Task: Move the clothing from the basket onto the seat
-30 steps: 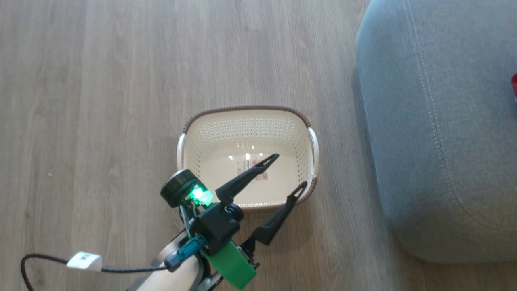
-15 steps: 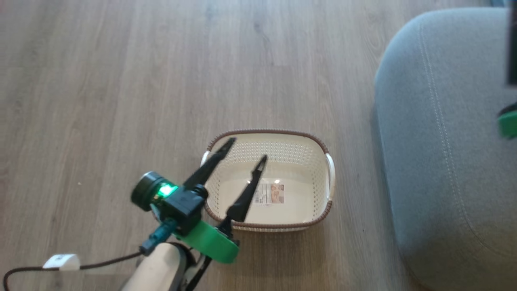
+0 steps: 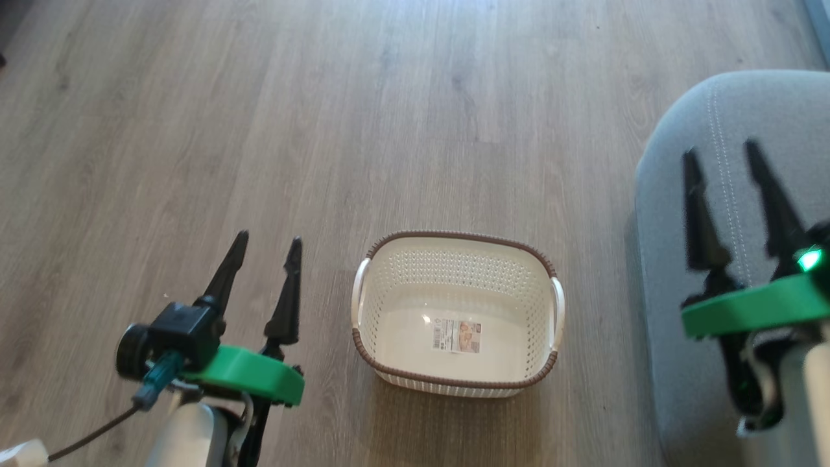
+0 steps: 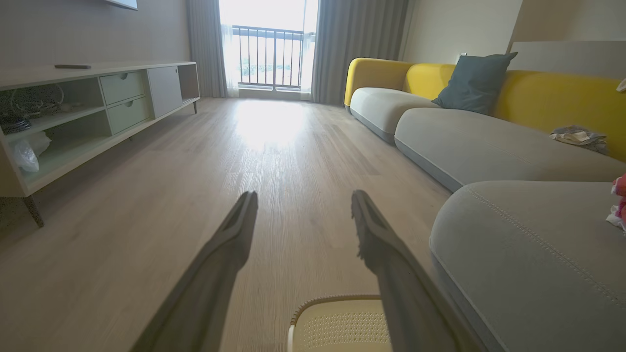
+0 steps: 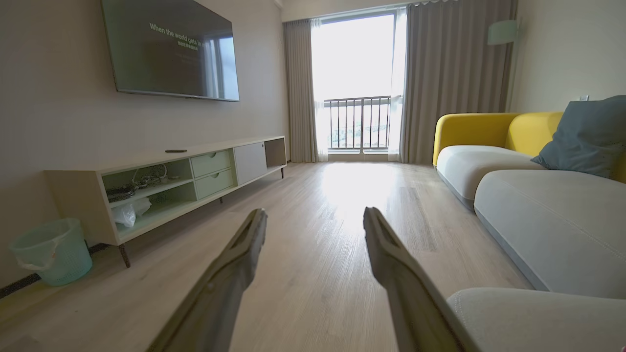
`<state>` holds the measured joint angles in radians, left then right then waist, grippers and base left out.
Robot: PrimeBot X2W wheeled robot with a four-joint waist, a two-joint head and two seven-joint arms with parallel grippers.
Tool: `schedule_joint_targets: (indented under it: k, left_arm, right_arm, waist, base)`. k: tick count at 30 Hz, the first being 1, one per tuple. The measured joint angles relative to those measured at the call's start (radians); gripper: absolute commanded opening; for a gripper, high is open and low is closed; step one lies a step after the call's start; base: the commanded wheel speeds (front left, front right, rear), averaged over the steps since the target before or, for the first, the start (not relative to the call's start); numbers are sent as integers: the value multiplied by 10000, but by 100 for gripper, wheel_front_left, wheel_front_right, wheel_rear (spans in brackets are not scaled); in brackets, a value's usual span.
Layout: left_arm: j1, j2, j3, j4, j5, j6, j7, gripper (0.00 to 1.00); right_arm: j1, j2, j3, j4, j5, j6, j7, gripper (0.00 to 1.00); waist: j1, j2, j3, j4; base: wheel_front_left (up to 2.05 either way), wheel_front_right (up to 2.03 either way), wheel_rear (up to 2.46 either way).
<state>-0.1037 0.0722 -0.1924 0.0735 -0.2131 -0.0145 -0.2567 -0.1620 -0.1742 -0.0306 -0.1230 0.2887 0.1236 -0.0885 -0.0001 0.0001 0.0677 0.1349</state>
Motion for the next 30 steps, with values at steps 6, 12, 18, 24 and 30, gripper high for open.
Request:
schedule_joint_targets:
  k: [6,12,18,24,30]
  left_arm:
    - [525,-113,430,318,38,-2,0,100]
    - [814,-169,552,399,211,-13,0,100]
    - [864,-190,537,98,77,-280,0,100]
    - [963,-203,418,-35,314,-683,0,100]
    - [1127,-203,328,-40,497,-715,0,100]
  right_arm:
    - [1036,746,-82,652,-341,0,-708,100]
    - [1674,1101,-81,1235,-669,2,-1231,100]
    - [2079,1239,-211,1755,-767,2,-1528,100]
    - [2205,1279,46,2027,-857,2,-1599,100]
    - [2307,1287,-31,1952,-752,2,-1639,100]
  waist:
    - [0,0,-217,258]
    - [0,0,-326,478]
    - [0,0,-315,582]
    - [0,0,-262,575]
    - [0,0,-199,498]
  base:
    - [0,0,0]
    - [0,0,0]
    - [0,0,0]
    - [0,0,0]
    - [0,0,0]
